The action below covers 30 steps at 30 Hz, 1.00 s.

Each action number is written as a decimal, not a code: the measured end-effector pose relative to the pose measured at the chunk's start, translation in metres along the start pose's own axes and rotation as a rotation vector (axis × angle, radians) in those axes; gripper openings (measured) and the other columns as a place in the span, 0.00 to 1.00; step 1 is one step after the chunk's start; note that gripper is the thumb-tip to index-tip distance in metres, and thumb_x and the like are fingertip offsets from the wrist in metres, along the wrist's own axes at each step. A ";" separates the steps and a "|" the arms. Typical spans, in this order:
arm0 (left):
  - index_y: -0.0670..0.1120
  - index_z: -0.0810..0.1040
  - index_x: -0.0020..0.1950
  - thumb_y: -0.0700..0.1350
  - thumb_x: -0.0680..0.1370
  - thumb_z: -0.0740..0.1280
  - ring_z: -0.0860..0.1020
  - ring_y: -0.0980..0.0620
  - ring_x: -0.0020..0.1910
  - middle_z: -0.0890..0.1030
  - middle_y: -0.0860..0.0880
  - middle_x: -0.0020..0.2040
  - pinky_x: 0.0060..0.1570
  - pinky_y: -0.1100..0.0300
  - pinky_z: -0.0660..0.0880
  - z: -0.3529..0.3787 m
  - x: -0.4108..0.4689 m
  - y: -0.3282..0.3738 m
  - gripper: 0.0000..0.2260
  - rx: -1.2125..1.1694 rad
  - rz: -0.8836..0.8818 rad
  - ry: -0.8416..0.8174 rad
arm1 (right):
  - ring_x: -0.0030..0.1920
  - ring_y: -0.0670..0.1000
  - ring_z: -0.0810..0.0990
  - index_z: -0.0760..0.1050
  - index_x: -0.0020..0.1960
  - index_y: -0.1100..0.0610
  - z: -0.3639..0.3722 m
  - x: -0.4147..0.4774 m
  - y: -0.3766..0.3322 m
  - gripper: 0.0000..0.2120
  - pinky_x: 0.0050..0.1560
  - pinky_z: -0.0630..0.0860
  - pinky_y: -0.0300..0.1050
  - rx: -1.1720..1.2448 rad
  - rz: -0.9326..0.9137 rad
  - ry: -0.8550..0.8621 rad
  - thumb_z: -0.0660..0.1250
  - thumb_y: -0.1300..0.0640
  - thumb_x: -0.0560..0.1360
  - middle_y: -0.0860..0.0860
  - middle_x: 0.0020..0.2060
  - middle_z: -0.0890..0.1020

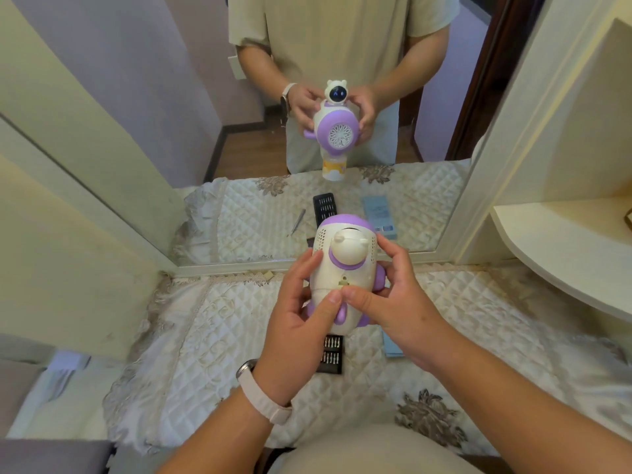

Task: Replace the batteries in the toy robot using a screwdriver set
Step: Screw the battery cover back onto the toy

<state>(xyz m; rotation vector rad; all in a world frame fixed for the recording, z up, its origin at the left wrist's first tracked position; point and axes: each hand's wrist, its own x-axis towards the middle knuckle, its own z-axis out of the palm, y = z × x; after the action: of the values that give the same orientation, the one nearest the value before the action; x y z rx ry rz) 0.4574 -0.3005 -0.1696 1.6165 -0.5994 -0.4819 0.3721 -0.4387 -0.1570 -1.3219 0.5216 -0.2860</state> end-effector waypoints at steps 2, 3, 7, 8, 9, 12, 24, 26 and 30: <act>0.67 0.67 0.70 0.57 0.71 0.71 0.72 0.45 0.69 0.68 0.50 0.75 0.64 0.42 0.74 -0.009 -0.011 -0.009 0.29 0.065 0.017 -0.021 | 0.53 0.44 0.83 0.57 0.73 0.42 0.009 0.000 0.011 0.41 0.50 0.82 0.48 0.002 0.030 -0.012 0.75 0.62 0.70 0.36 0.47 0.83; 0.67 0.65 0.72 0.56 0.70 0.73 0.70 0.46 0.71 0.66 0.52 0.76 0.65 0.42 0.73 -0.014 -0.016 -0.014 0.32 0.096 0.018 -0.033 | 0.54 0.44 0.83 0.57 0.72 0.42 0.015 -0.001 0.016 0.40 0.51 0.82 0.48 0.014 0.048 -0.024 0.75 0.62 0.70 0.38 0.49 0.84; 0.62 0.59 0.76 0.54 0.65 0.79 0.63 0.50 0.76 0.62 0.54 0.77 0.70 0.41 0.67 -0.032 -0.034 -0.039 0.44 0.180 -0.030 0.021 | 0.53 0.42 0.82 0.58 0.72 0.43 0.044 -0.004 0.037 0.36 0.47 0.80 0.39 0.063 0.125 -0.064 0.72 0.63 0.73 0.37 0.49 0.84; 0.61 0.60 0.76 0.54 0.65 0.79 0.64 0.51 0.75 0.63 0.53 0.77 0.70 0.41 0.67 -0.036 -0.037 -0.044 0.44 0.193 -0.046 0.067 | 0.54 0.42 0.82 0.57 0.72 0.44 0.052 -0.005 0.043 0.36 0.48 0.81 0.40 0.070 0.151 -0.069 0.72 0.62 0.73 0.40 0.51 0.83; 0.62 0.61 0.75 0.54 0.65 0.79 0.66 0.51 0.74 0.65 0.53 0.76 0.69 0.41 0.68 -0.040 -0.040 -0.048 0.43 0.188 -0.061 0.112 | 0.55 0.43 0.82 0.57 0.73 0.44 0.060 -0.004 0.049 0.38 0.50 0.81 0.43 0.072 0.170 -0.070 0.73 0.62 0.73 0.42 0.54 0.83; 0.60 0.63 0.74 0.53 0.67 0.77 0.69 0.51 0.72 0.69 0.53 0.73 0.67 0.43 0.71 -0.059 -0.044 -0.056 0.39 0.211 -0.099 0.186 | 0.56 0.44 0.82 0.57 0.73 0.44 0.081 0.000 0.061 0.38 0.52 0.81 0.47 0.054 0.207 -0.086 0.74 0.60 0.72 0.44 0.56 0.81; 0.57 0.61 0.76 0.51 0.67 0.71 0.57 0.61 0.76 0.62 0.54 0.77 0.73 0.60 0.60 -0.156 -0.023 -0.099 0.39 0.433 -0.139 0.067 | 0.43 0.50 0.83 0.69 0.65 0.47 0.140 0.040 0.107 0.17 0.44 0.80 0.46 -0.325 0.370 -0.026 0.66 0.51 0.78 0.45 0.54 0.77; 0.55 0.60 0.77 0.51 0.67 0.70 0.51 0.73 0.73 0.60 0.58 0.77 0.67 0.78 0.54 -0.168 -0.016 -0.114 0.39 0.501 -0.131 0.013 | 0.43 0.51 0.82 0.74 0.60 0.51 0.141 0.048 0.129 0.11 0.48 0.79 0.50 -0.569 0.368 0.066 0.65 0.52 0.77 0.47 0.51 0.78; 0.56 0.59 0.78 0.47 0.71 0.74 0.50 0.77 0.68 0.55 0.64 0.74 0.61 0.75 0.59 -0.189 -0.004 -0.145 0.39 0.598 -0.098 -0.044 | 0.45 0.53 0.80 0.76 0.57 0.56 0.142 0.063 0.158 0.12 0.45 0.76 0.48 -0.967 0.371 0.118 0.64 0.52 0.77 0.50 0.46 0.80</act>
<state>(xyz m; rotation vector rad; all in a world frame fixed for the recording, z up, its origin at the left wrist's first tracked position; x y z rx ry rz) 0.5875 -0.1402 -0.2890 2.2139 -0.7448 -0.4330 0.4840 -0.3120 -0.3006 -2.0956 1.0638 0.2430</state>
